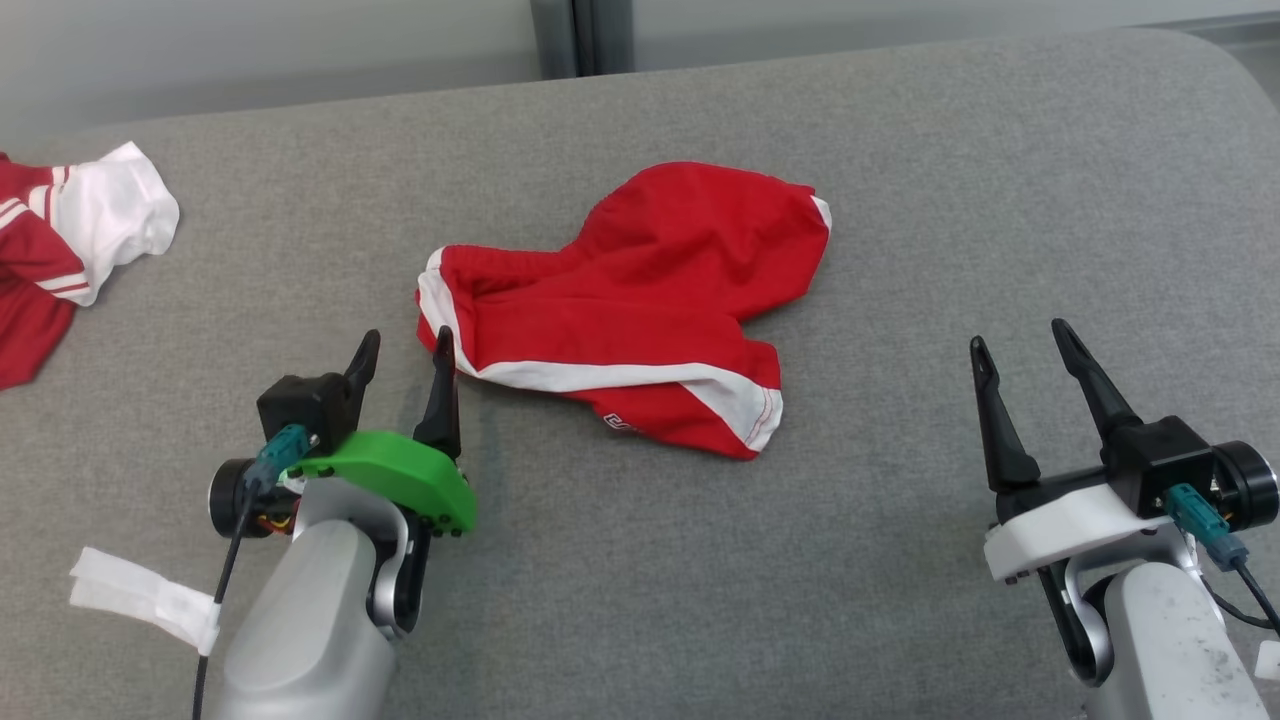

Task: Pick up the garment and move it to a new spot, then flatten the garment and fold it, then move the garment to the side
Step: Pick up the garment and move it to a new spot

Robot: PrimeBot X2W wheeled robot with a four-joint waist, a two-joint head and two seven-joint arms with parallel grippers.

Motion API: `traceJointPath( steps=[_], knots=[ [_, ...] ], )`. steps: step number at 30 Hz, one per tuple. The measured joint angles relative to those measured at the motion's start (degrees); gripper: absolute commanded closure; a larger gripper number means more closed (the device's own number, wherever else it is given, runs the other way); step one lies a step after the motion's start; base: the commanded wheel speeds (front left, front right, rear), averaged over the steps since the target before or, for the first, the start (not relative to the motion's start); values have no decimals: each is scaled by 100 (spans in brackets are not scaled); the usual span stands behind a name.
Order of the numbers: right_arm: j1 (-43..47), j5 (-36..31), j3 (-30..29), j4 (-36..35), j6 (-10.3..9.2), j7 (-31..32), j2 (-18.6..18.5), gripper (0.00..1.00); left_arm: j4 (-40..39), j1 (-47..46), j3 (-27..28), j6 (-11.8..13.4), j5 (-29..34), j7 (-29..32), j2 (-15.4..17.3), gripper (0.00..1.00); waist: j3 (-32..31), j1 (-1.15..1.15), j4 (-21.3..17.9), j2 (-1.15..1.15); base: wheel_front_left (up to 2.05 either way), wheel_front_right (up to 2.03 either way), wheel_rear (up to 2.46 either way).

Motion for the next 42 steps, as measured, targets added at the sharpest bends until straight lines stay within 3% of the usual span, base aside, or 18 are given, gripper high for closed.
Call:
traceJointPath(
  steps=[6, 16, 28, 42],
  knots=[
    [220, -48, 18, 10, 0, 0, 0, 0, -579, 634, 423, -286, 427, -1, 3, 0, -361, 0, 78, 0, 0, 0, 0],
    [784, 70, 75, -14, 0, 0, 0, 0, -1454, 1904, 962, -479, 839, -4, -172, 0, -1047, 0, 199, 0, 0, 0, 0],
    [1246, 452, 205, 4, 0, 0, 0, 0, -2022, 2771, 1372, -510, 929, -4, -302, 0, -1347, 0, 181, 0, 0, 0, 0],
    [1296, 572, 235, 133, 0, 0, 0, 0, -2118, 2877, 1212, -434, 779, -4, -308, 0, -1328, 0, 164, 0, 0, 0, 0]
  ],
)
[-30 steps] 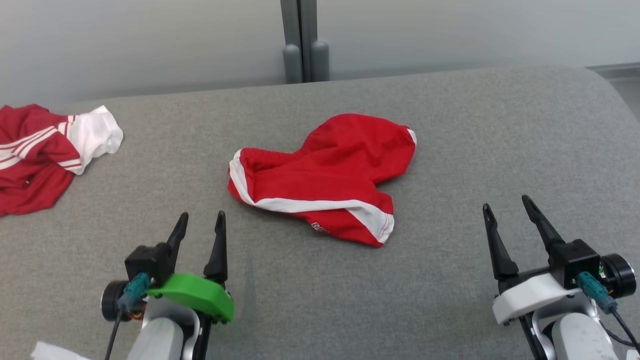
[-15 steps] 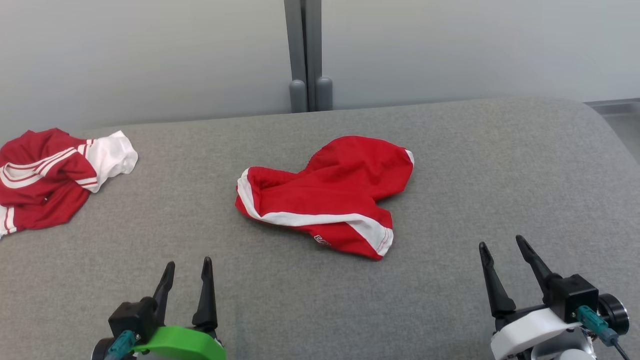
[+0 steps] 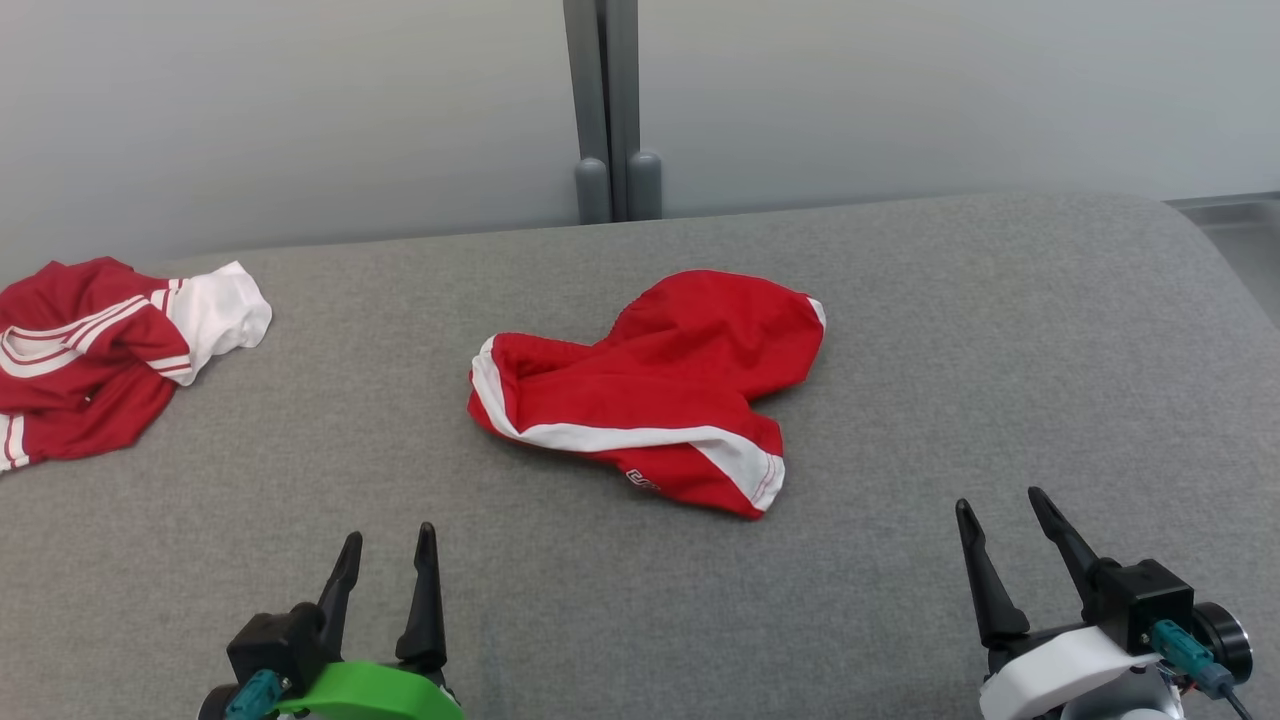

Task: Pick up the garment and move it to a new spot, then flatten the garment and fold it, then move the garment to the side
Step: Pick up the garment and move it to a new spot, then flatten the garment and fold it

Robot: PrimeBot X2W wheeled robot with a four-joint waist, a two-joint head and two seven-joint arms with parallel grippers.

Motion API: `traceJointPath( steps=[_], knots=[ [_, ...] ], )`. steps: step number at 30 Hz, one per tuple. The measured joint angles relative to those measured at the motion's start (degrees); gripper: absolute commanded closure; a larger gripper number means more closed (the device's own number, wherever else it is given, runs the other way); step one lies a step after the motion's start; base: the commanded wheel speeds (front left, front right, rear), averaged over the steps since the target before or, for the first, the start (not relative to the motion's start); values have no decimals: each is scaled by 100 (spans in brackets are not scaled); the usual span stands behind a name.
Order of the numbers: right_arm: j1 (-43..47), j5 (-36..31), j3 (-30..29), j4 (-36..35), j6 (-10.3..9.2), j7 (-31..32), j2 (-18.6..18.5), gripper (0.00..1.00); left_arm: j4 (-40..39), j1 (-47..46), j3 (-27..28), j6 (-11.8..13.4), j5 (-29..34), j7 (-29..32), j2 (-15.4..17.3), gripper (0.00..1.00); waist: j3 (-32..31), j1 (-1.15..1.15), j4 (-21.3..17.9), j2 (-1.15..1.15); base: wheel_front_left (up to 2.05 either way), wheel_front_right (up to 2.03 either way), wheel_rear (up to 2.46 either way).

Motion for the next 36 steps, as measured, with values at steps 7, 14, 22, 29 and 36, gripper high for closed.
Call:
traceJointPath(
  steps=[7, 14, 22, 29, 36],
  knots=[
    [-3, -2, 2, 8, 0, 0, 0, 0, -7, -1, 4, 26, 0, 0, 0, 0, 19, 0, 33, 0, 0, 0, 0],
    [-16, -12, -3, 7, 0, 0, 0, 0, -23, -2, 25, 51, 0, 0, 0, 0, 52, 0, 59, 0, 0, 0, 0],
    [-30, -38, 53, 57, 0, 0, 0, 0, -77, -8, 26, 57, 0, 0, 0, 0, 111, 0, 79, 0, 0, 0, 0],
    [-485, -22, 361, 577, 0, 0, 0, 0, -155, -142, -85, 59, -13, 0, -2, 0, 253, 0, 189, 0, 0, 0, 0],
    [-1447, 111, 780, 1611, 0, -1, 3, 0, -208, -360, -196, 108, -66, 0, -3, 0, 564, 0, 404, 0, 0, 0, 0]
  ],
)
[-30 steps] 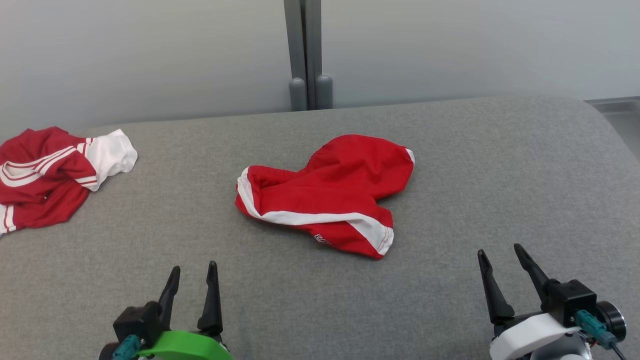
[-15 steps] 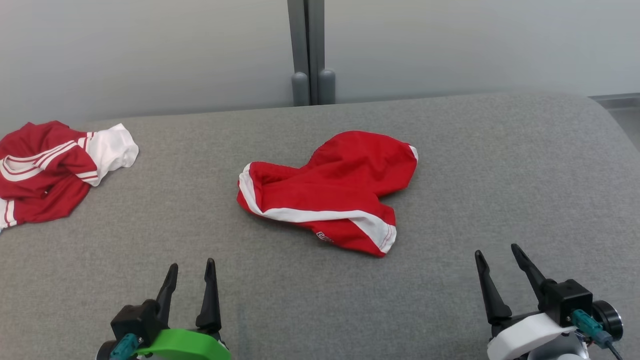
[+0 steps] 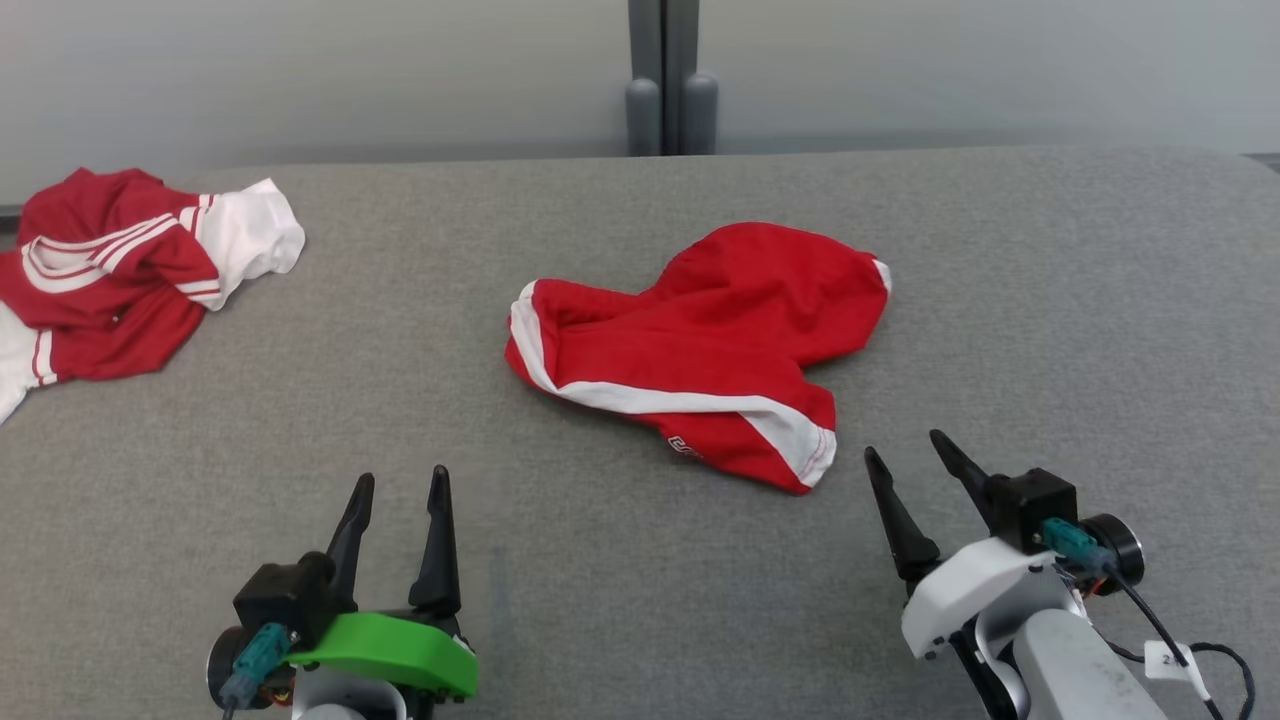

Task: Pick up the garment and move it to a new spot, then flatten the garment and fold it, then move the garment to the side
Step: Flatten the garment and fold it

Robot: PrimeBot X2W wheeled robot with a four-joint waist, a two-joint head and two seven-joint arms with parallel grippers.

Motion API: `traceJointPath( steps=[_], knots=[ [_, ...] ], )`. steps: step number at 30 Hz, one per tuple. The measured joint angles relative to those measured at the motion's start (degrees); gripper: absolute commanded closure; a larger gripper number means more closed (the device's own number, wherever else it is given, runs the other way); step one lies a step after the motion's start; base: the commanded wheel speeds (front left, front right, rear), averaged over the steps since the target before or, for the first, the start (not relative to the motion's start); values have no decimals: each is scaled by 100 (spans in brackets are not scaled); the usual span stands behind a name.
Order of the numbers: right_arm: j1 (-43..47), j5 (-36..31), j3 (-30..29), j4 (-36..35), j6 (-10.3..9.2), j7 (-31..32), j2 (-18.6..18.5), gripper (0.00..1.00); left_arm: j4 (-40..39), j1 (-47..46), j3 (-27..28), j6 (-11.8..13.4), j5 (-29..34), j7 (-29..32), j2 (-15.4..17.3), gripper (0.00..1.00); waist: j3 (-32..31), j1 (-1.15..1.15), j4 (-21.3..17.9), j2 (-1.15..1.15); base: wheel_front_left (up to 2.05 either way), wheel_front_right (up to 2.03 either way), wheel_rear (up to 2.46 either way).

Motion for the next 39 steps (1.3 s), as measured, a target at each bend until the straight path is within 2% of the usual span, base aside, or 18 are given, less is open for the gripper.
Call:
traceJointPath(
  steps=[9, 17, 21, 25, 26, 27, 28, 31, 32, 39],
  knots=[
    [-799, 664, 524, 1354, 0, 1, 5, 0, 9, -124, -78, 70, -76, 0, 0, 0, 334, 0, 419, 0, 0, 0, 0],
    [-1114, 1138, 800, 1741, 0, 1, -2, 0, -3, -196, -93, 96, -89, 0, 0, 0, 526, 0, 592, 0, 0, 0, 0],
    [-1171, 1557, 1161, 1846, 0, -14, -1, 0, 1, -198, -87, 98, -88, 0, 0, 0, 549, 0, 597, 0, 0, 0, 0],
    [-1298, 1591, 1322, 2014, 0, -15, -1, 0, 4, -198, -76, 99, -88, 0, -1, 0, 541, 0, 561, 0, 0, 0, 0],
    [-1322, 1546, 1319, 2037, 0, -15, 1, 17, 2, -198, -71, 101, -88, 0, -1, 0, 541, 0, 551, 0, 0, 0, 0],
    [-1335, 1480, 1319, 2069, 0, -15, 2, 42, 0, -198, -69, 102, -88, 0, -1, 0, 541, 0, 543, 0, 0, 0, 0],
    [-1354, 1386, 1317, 2108, 0, -15, 2, 60, -2, -198, -65, 102, -89, 0, -1, 0, 541, 0, 536, 0, 0, 0, 0],
    [-1404, 1176, 1344, 2252, 0, -15, -2, 97, -4, -198, -56, 102, -89, 0, -1, 0, 531, 0, 527, 0, 0, 0, 0],
    [-1410, 1080, 1355, 2308, 0, -16, -4, 100, -3, -198, -49, 102, -89, 0, -1, 0, 529, 0, 525, 0, 0, 0, 0],
    [-1513, 487, 1274, 2423, 0, -22, -4, 100, 0, -198, -16, 103, -90, 0, -1, 0, 519, 0, 518, 0, 0, 0, 0]
  ],
)
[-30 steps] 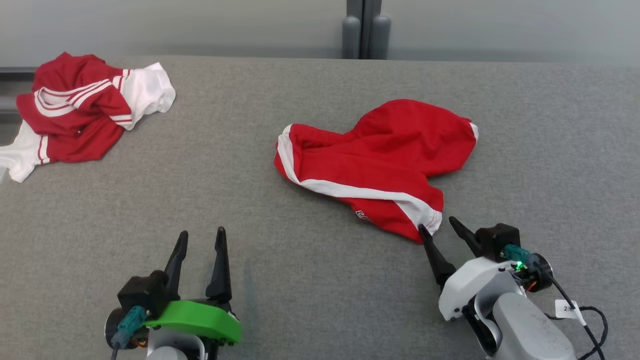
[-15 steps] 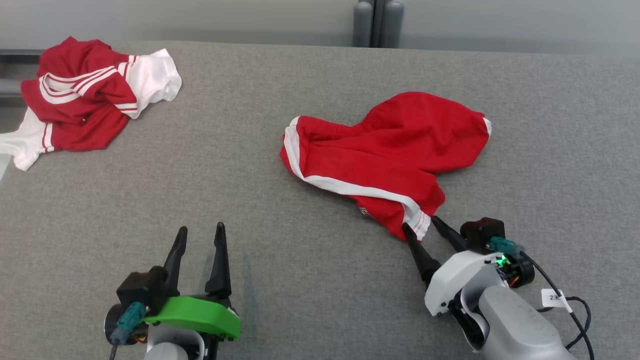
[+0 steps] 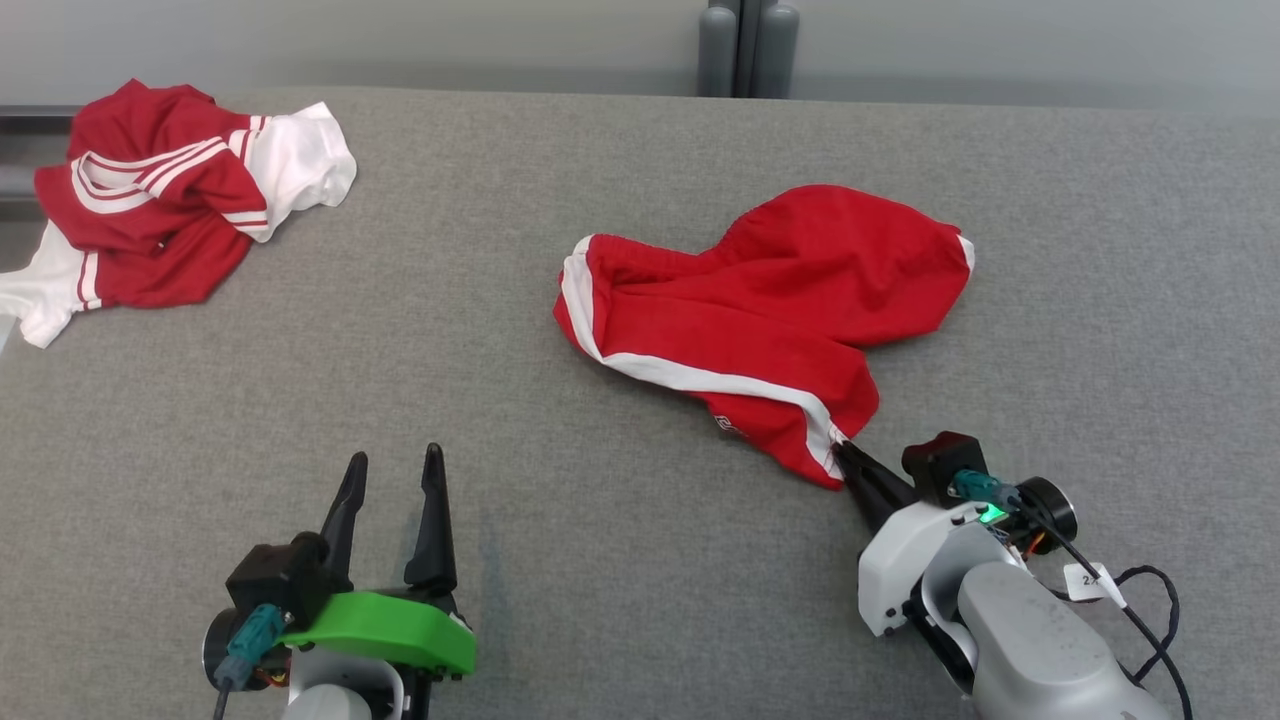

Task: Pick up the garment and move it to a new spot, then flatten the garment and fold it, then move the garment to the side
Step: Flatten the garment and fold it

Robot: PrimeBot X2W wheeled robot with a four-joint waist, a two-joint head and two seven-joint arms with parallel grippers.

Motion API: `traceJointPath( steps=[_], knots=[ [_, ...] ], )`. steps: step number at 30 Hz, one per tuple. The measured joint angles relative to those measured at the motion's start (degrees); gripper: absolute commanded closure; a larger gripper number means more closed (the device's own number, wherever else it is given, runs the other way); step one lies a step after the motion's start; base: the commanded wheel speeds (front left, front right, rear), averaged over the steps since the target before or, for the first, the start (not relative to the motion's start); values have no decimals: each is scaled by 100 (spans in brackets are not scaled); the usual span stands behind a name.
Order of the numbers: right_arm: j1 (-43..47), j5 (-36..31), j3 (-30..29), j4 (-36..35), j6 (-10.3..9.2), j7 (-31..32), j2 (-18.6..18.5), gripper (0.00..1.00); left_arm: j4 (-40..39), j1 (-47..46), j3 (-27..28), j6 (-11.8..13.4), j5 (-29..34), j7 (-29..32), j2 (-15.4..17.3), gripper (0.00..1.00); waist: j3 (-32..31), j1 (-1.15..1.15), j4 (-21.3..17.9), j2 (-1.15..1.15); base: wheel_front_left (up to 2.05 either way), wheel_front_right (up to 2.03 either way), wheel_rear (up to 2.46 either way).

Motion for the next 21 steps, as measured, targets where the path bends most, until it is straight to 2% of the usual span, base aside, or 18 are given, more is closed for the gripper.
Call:
traceJointPath(
  steps=[5, 10, 14, 21],
  knots=[
    [81, -325, -263, -347, 0, 9, 11, 100, 0, 6, 13, 0, -10, 0, 1, 0, -39, 0, -34, 0, 0, 0, 0],
    [452, -731, -779, -1084, 0, 9, 5, 100, -21, 12, -19, -18, -16, 0, 1, 0, -131, 0, -132, 0, 0, 0, 0],
    [934, -1047, -1174, -1606, 0, 9, 7, 100, -36, 21, -53, -63, -16, 0, 1, 0, -216, 0, -270, 0, 0, 0, 0],
    [1422, -1590, -1824, -2081, 0, 9, 3, 100, 21, -8, -178, -200, 88, 0, 1, 0, -341, 0, -602, 0, 0, 0, 0]
  ],
)
